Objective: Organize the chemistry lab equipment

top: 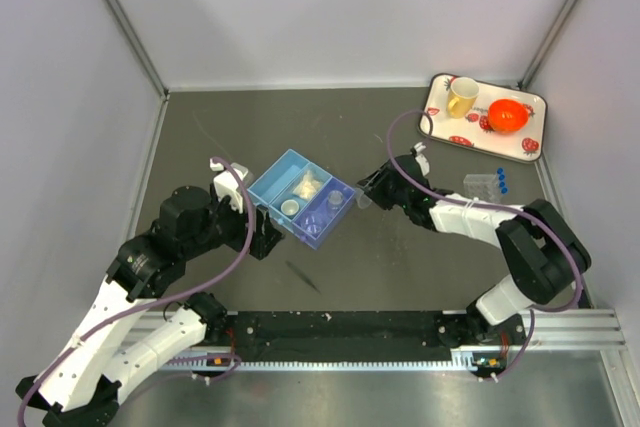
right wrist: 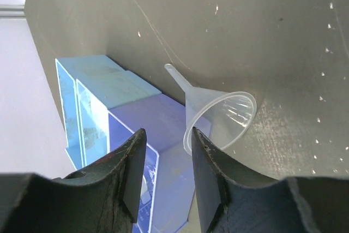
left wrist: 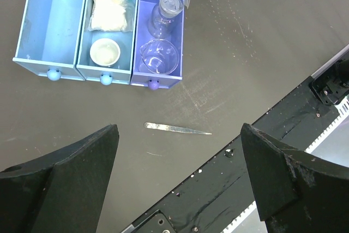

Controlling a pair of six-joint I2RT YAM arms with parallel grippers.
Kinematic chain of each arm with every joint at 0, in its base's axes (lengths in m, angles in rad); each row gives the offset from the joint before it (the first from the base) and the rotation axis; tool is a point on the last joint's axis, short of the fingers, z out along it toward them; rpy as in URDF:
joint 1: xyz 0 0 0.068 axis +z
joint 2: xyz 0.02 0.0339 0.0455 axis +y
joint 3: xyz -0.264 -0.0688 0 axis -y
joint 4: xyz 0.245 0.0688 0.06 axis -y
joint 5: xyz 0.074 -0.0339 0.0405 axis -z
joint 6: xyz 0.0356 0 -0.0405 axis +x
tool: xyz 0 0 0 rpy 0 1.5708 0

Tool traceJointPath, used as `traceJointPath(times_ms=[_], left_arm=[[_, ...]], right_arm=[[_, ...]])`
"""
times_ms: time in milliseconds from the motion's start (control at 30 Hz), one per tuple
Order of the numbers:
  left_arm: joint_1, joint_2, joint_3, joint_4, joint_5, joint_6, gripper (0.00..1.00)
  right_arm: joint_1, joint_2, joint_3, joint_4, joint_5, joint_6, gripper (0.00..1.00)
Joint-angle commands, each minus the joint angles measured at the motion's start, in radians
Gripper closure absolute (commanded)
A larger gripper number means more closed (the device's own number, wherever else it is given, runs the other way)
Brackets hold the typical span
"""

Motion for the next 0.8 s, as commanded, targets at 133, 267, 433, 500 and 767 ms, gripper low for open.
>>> traceJointPath(times_ms=[133,267,433,500,767], left_arm=[[-0.002,-0.01,0.009,0.032,-0.006,0.014,0.01],[-0.001,-0.012,0.012,0.029,-0.005,0.014,0.01],[-0.002,-0.016,0.013,0.021,-0.011,0.014,0.01],[-0.002,-0.016,0.013,0.018,-0.014,0.016,0.01],[-0.002,-0.013,0.013,0.018,-0.012,0.014,0.01]], right_arm=[[-0.019,0.032,0.049,0.024,0.01,0.011,0.67],[-0.02,0.053,0.056,0.017,0.013,0.003,0.7],[-0.02,0.064,0.073,0.0,0.03,-0.03,0.79],[-0.02,0.062,0.084,-0.02,0.039,-0.052,0.87],[-0.019,0.01,0.159,-0.108,0.085,-0.21,1.0]])
